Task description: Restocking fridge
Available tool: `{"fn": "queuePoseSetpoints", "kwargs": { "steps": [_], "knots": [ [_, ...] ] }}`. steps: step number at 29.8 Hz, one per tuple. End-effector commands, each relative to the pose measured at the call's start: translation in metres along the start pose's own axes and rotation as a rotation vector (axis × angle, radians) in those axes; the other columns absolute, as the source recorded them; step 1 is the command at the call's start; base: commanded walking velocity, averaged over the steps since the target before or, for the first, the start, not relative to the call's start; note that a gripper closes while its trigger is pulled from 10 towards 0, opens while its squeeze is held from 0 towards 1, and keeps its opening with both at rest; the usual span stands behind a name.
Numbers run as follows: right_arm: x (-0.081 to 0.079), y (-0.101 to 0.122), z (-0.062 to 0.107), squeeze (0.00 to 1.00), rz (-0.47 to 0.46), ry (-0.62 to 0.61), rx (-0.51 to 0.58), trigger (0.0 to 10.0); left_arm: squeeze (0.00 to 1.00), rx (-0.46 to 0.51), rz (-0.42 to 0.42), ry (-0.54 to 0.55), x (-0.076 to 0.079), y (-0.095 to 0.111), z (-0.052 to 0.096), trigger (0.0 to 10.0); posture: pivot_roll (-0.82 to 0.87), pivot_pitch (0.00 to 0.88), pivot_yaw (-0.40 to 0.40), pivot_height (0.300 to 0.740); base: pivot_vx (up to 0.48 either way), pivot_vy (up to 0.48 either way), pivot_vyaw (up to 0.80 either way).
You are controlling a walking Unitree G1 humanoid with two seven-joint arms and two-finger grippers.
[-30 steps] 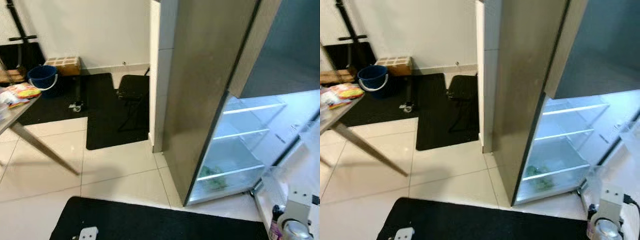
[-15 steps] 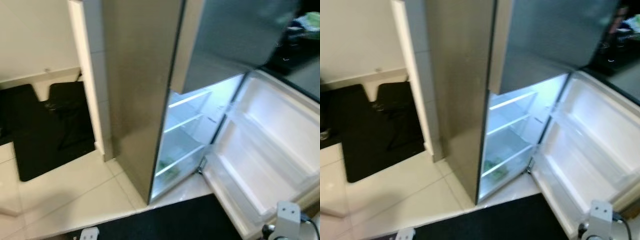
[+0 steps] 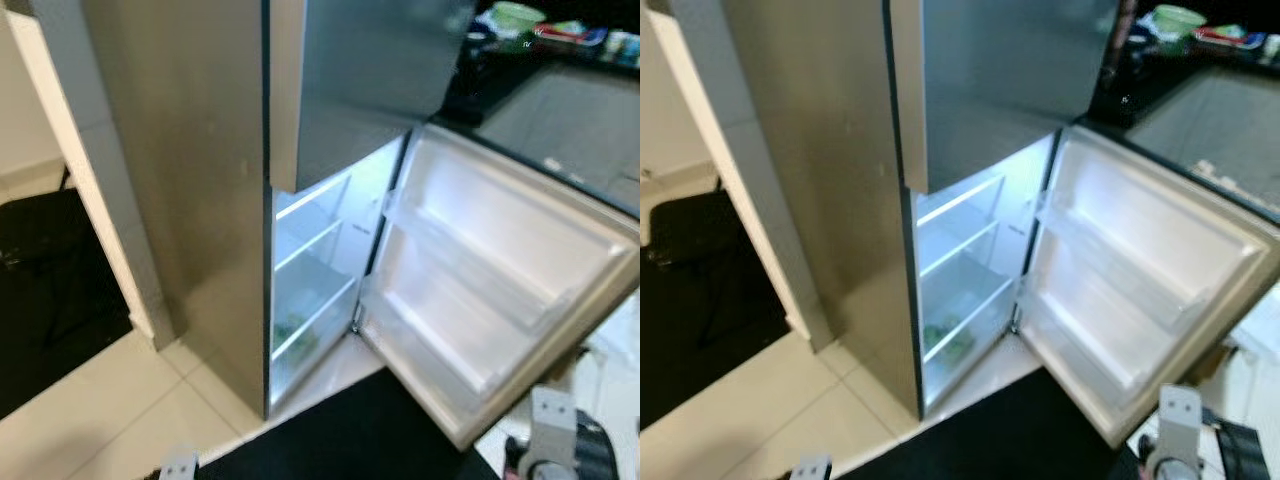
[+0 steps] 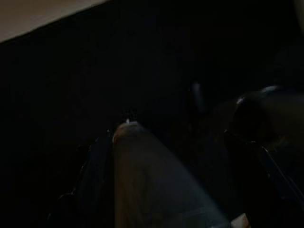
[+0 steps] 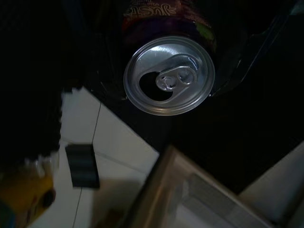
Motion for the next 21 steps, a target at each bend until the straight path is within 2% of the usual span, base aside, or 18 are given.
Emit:
{"fn": "queuePoseSetpoints", "kwargs": {
  "steps": [1,8,12,15,21],
  "knots": [
    [0.004,-0.003,0.001,0.0,0.013,-0.008,-0.016,10.0,0.0,0.014,-0.01,0.0,0.0,0.007,-0.002,10.0,-0.05,0.0,-0.012,0.74,0.0,0.0,-0.79],
    [0.0,-0.009,0.002,0.0,0.022,0.008,-0.033,10.0,0.0,0.011,-0.013,0.004,0.0,0.006,-0.002,10.0,-0.05,0.0,-0.009,0.74,0.0,0.0,-0.79],
    [-0.007,-0.015,0.003,0.0,0.055,0.037,-0.048,10.0,0.0,0.01,-0.015,0.006,0.0,0.006,-0.002,10.0,-0.05,0.0,-0.009,0.74,0.0,0.0,-0.79],
    [-0.018,-0.024,0.005,0.0,0.083,0.074,-0.072,10.0,0.0,0.014,-0.016,0.007,0.001,0.007,-0.002,10.0,-0.05,0.0,-0.009,0.74,0.0,0.0,-0.79],
    [-0.023,-0.028,0.007,0.0,0.098,0.092,-0.083,10.0,0.0,0.015,-0.021,0.009,0.001,0.008,-0.002,10.0,-0.05,0.0,-0.01,0.74,0.0,0.0,-0.79]
  ]
}}
Point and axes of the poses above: a point about 5 cm out from each wrist's last joint towards the gripper, its own z axis pointing back from the gripper into the wrist, its own y axis along the axis of the wrist's last joint, x = y × z, the point moved 1 cm from there along -z, pointing out of the wrist towards the gripper, and after that the axes turned 10 degrees about -z, right-handed, at the moved point
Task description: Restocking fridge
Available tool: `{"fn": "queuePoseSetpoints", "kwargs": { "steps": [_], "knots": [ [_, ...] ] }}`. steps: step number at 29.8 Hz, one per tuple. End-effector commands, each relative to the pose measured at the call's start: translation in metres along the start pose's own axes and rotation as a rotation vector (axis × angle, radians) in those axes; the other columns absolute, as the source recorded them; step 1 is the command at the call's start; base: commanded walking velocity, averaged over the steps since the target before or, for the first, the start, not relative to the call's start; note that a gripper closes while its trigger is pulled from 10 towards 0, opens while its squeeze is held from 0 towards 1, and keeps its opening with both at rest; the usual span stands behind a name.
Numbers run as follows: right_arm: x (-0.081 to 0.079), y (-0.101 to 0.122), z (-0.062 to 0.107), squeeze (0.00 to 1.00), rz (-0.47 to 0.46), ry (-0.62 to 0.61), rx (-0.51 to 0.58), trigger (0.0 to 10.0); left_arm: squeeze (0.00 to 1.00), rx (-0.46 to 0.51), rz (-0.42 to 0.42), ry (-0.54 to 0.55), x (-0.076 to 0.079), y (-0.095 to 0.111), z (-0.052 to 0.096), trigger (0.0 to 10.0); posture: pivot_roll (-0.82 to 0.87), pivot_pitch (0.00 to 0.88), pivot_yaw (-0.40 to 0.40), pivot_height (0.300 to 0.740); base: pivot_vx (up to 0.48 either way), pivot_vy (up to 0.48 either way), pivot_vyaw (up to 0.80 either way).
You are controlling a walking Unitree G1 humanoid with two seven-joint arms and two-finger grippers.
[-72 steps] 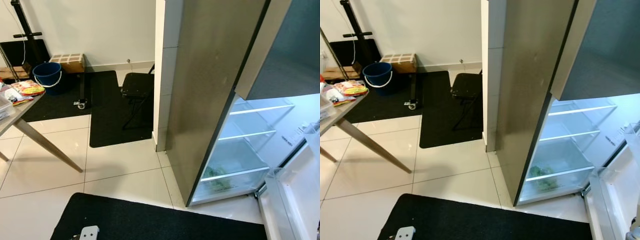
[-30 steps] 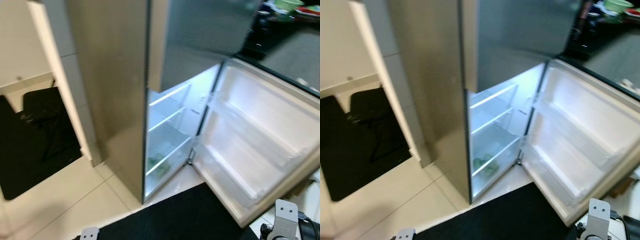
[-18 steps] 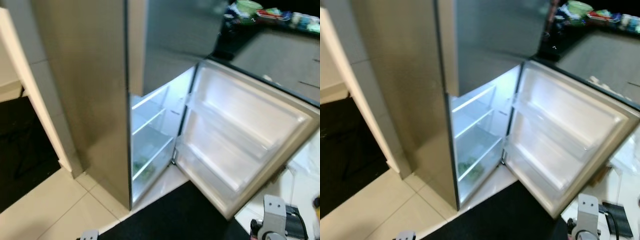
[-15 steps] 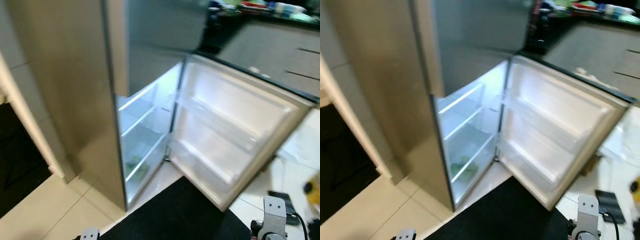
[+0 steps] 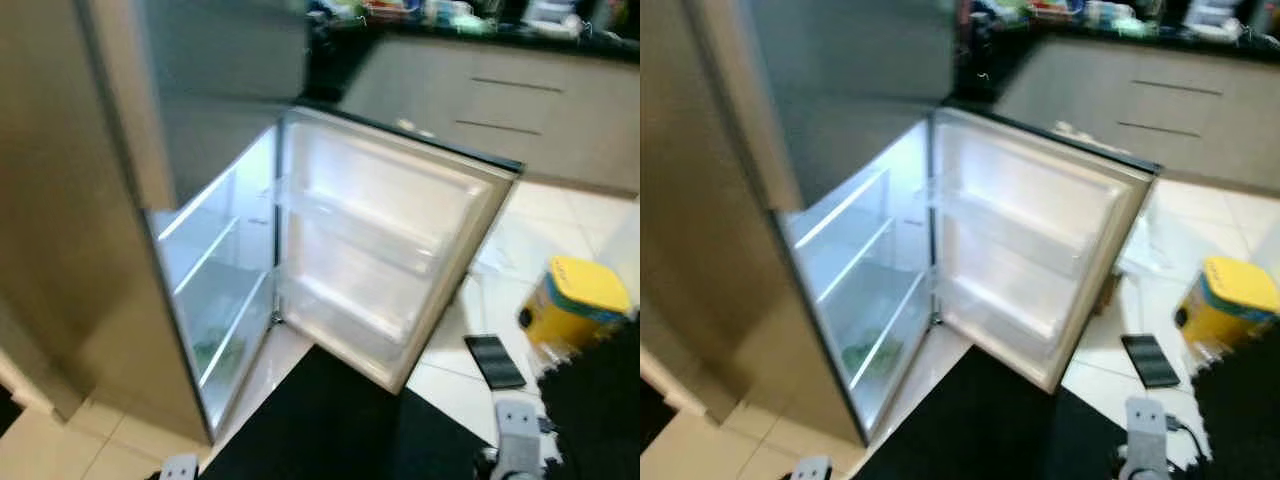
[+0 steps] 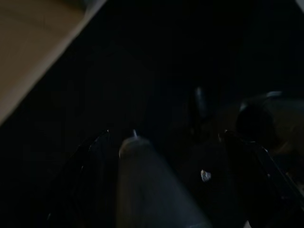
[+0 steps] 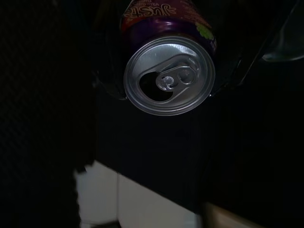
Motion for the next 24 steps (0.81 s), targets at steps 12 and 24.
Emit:
{"fn": "queuePoseSetpoints", "kwargs": {
  "steps": [12,24],
  "knots": [
    [-0.0057,0.0036,-0.0006,0.0,0.027,0.033,0.016,10.0,0.0,-0.017,0.001,0.006,0.0008,-0.0067,0.0013,10.0,-0.05,0.0,-0.009,0.74,0.0,0.0,-0.13],
    [-0.0073,0.0028,-0.0008,0.0,0.035,0.041,0.003,10.0,0.0,-0.017,0.002,0.006,0.0018,-0.0066,0.0009,10.0,-0.05,0.0,-0.013,0.74,0.0,0.0,-0.55]
  ]
}}
Point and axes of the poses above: a point about 5 cm out from each wrist's last joint towards the gripper, its own z axis pointing back from the gripper into the wrist, its own y axis along the axis of the wrist's last joint, x = y × z, the point moved 1 cm from there along -z, pointing out of the wrist towards the gripper, and after that the axes turned 10 degrees about -z, right-handed, at the moved point
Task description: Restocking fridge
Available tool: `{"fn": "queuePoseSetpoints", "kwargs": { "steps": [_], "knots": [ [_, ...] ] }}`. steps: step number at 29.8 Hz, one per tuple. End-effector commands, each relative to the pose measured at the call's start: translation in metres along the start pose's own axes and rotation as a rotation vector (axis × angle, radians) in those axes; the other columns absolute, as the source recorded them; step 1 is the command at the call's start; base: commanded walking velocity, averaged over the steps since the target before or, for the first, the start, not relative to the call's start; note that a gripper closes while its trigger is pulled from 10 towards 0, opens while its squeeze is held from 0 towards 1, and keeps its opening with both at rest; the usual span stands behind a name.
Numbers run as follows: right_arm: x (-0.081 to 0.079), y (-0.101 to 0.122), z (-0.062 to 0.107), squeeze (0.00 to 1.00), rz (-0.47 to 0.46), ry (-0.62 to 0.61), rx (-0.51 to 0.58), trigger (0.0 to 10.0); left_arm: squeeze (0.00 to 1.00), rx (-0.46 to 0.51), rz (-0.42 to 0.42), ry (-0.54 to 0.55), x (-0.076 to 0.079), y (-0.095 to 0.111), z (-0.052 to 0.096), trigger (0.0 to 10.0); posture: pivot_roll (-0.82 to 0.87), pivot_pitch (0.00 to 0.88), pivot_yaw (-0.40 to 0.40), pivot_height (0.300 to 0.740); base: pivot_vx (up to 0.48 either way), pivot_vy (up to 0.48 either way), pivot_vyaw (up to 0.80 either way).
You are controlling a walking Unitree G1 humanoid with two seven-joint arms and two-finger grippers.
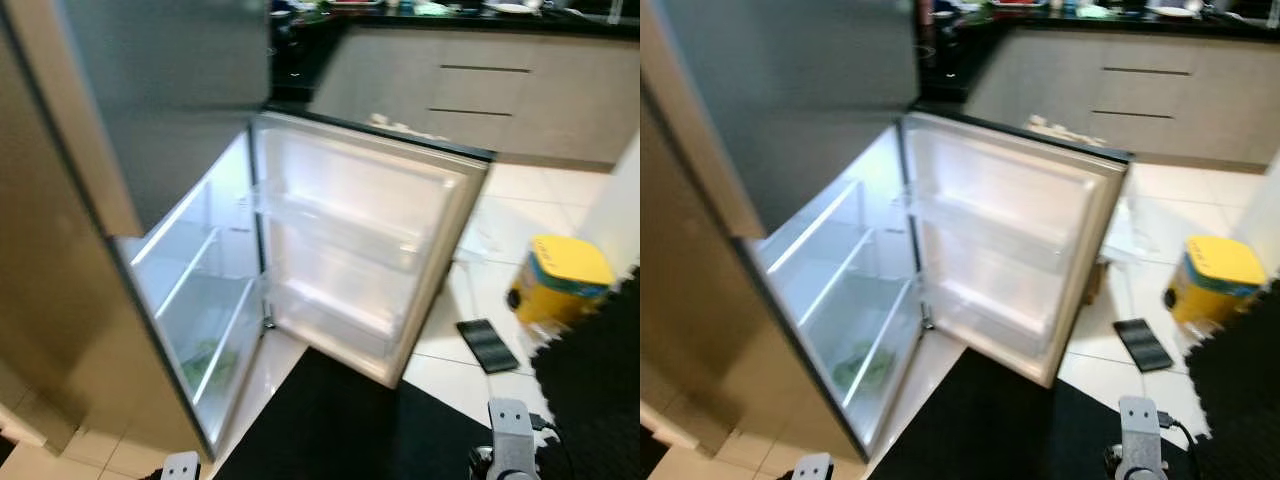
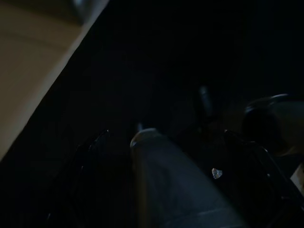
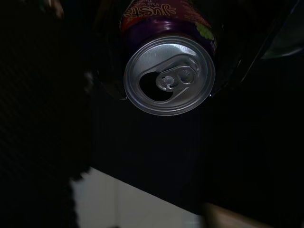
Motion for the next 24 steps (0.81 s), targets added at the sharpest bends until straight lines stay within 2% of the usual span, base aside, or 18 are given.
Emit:
{"fn": "queuePoseSetpoints", "kwargs": {
  "steps": [1,5,17,24],
  "knots": [
    [-0.0028,-0.0011,0.0,0.0,0.009,0.01,-0.006,10.0,0.0,-0.014,-0.001,0.002,0.0008,-0.0051,0.001,10.0,-0.05,0.0,-0.013,0.74,0.0,0.0,-0.79],
    [-0.0036,-0.0007,-0.0001,0.0,0.011,0.013,-0.004,10.0,0.0,-0.014,0.0,0.001,0.001,-0.0054,0.001,10.0,-0.05,0.0,-0.013,0.74,0.0,0.0,-0.79],
    [-0.0076,-0.0005,-0.0001,0.0,0.017,0.032,0.003,10.0,0.0,-0.018,-0.017,0.0,-0.0011,-0.0059,0.0018,10.0,-0.05,0.0,-0.013,0.74,0.0,0.0,0.0],
    [-0.0085,0.0014,-0.0004,0.0,0.023,0.039,0.008,10.0,0.0,-0.022,-0.019,0.004,-0.0023,-0.0061,0.0021,10.0,-0.05,0.0,-0.014,0.74,0.0,-0.48,0.0]
  ]
}}
Point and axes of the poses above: a point about 5 cm out from each wrist's last joint towards the gripper, its own z axis pointing back from the gripper into the wrist, its own y axis along the axis of the wrist's last joint, x = y × z, the point moved 1 cm from there along -z, pointing out of the wrist towards the gripper, and after that the axes turned 10 degrees about -z, right-handed, at the moved point
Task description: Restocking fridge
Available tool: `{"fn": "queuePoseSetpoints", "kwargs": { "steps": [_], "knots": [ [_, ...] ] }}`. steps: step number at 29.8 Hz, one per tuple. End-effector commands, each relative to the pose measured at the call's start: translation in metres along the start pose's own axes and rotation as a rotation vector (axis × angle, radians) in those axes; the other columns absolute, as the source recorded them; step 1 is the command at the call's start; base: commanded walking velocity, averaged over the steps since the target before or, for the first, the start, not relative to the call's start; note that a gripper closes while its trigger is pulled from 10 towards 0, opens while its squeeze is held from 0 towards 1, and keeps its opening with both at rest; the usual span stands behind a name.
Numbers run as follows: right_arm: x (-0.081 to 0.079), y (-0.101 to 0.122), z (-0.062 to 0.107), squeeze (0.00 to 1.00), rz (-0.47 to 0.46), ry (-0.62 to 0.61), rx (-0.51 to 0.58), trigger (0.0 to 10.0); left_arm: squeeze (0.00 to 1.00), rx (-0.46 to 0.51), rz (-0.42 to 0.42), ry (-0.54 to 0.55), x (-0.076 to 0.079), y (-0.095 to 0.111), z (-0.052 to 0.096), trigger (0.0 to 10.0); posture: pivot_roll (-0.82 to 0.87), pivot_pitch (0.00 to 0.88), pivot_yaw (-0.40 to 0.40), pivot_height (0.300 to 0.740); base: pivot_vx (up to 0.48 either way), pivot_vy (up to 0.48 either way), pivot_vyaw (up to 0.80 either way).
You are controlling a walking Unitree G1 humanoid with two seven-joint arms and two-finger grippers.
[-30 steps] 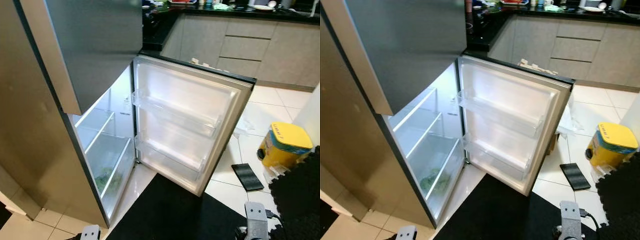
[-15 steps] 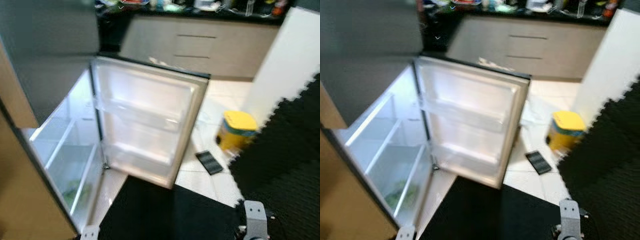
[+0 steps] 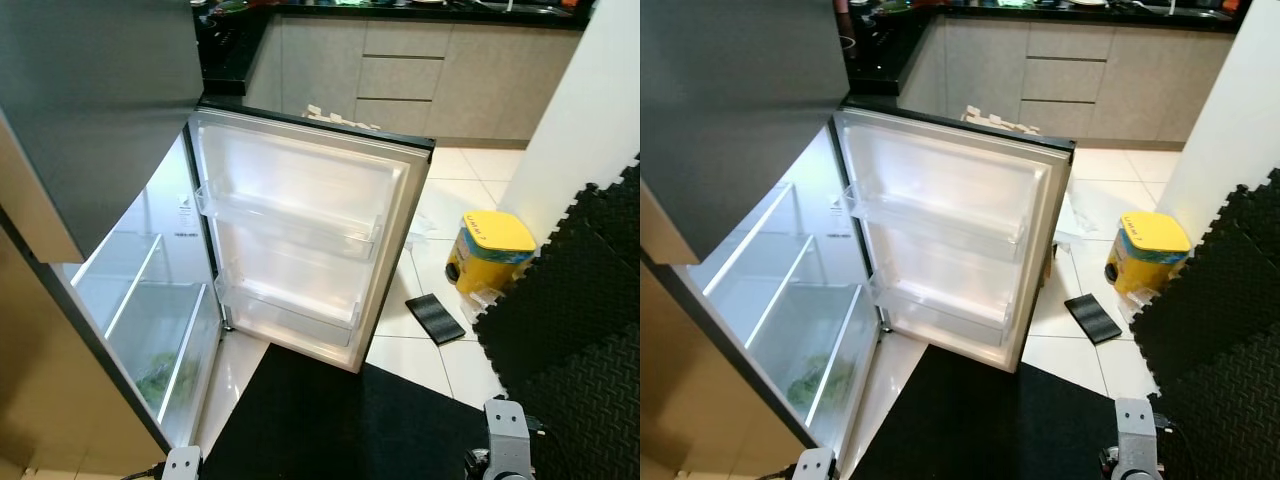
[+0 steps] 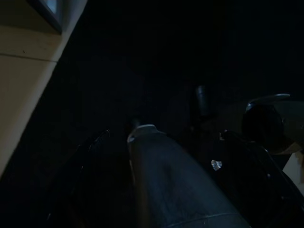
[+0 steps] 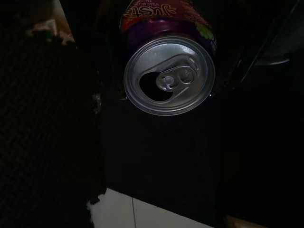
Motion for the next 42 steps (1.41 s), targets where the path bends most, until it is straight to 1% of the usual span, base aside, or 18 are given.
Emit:
{"fn": "queuePoseSetpoints", "kwargs": {
  "steps": [1,5,8,12,17,30,39,42],
  "knots": [
    [0.0,0.003,0.0,0.0,0.006,0.004,0.015,10.0,0.0,-0.009,-0.006,0.014,-0.003,-0.002,0.001,10.0,-0.05,0.0,-0.017,0.74,0.0,-0.247,0.0],
    [0.0,0.005,-0.001,0.0,0.011,0.006,0.019,10.0,0.0,-0.007,-0.01,0.027,-0.004,-0.001,0.001,10.0,-0.04,0.0,-0.018,0.74,0.0,-0.062,0.0],
    [0.0,0.012,-0.002,0.0,0.016,0.014,0.039,10.0,0.0,0.006,0.013,0.045,-0.005,0.001,0.001,10.0,-0.04,0.0,-0.018,0.74,0.0,0.0,0.0],
    [-0.001,0.015,-0.002,0.0,0.013,0.017,0.048,10.0,0.0,0.016,0.025,0.049,-0.005,0.002,0.001,10.0,-0.05,0.0,-0.015,0.74,0.0,0.0,0.0],
    [-0.003,0.015,-0.003,0.0,0.014,0.022,0.049,10.0,0.0,0.016,0.024,0.054,-0.006,0.003,0.0,10.0,-0.05,0.0,-0.015,0.74,0.0,0.0,0.0],
    [-0.005,0.006,-0.001,0.0,0.021,0.029,0.02,10.0,0.0,0.009,0.021,0.035,-0.003,0.002,0.0,10.0,-0.05,0.0,-0.013,0.74,0.0,0.0,0.0],
    [-0.004,-0.01,0.002,0.0,0.03,0.025,-0.028,10.0,0.0,0.005,0.008,0.031,-0.002,0.002,0.0,10.0,-0.05,0.0,-0.015,0.74,0.0,0.0,0.0],
    [-0.003,-0.01,0.002,0.0,0.029,0.024,-0.03,10.0,0.0,0.003,0.007,0.028,-0.002,0.001,0.0,10.0,-0.05,0.0,-0.015,0.74,0.0,0.0,0.0]
  ]
}}
Point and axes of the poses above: a point about 5 cm out from each wrist's last joint towards the gripper, its own z axis pointing back from the gripper into the wrist, its own y axis along the axis of the wrist's last joint, x = y × z, the point moved 1 cm from there along -z, pointing out of the wrist towards the gripper, and after that the axes turned 10 degrees about -z, right-handed, at the moved point
